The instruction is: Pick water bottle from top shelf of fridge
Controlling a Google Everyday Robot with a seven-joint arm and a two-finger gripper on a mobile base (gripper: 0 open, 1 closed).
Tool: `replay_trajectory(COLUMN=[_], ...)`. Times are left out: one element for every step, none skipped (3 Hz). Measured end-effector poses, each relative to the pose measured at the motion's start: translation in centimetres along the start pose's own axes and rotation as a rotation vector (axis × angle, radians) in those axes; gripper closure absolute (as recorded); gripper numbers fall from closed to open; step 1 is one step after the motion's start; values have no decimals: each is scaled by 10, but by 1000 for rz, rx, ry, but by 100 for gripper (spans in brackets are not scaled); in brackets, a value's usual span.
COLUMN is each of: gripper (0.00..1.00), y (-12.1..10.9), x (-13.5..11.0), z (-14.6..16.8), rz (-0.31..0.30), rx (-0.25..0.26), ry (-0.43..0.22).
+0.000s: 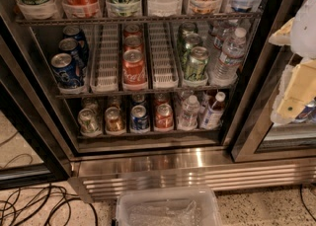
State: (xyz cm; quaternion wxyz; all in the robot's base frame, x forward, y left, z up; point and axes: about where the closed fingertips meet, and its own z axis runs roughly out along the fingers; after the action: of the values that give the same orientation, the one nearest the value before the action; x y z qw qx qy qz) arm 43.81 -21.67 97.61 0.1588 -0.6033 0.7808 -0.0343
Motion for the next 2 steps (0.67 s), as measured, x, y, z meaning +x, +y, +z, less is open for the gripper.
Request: replay_trajectory(gripper=[0,0], y=[0,3], x=[0,-7], z=[0,0], rz=[0,14], rx=[0,17], ry=[0,-31])
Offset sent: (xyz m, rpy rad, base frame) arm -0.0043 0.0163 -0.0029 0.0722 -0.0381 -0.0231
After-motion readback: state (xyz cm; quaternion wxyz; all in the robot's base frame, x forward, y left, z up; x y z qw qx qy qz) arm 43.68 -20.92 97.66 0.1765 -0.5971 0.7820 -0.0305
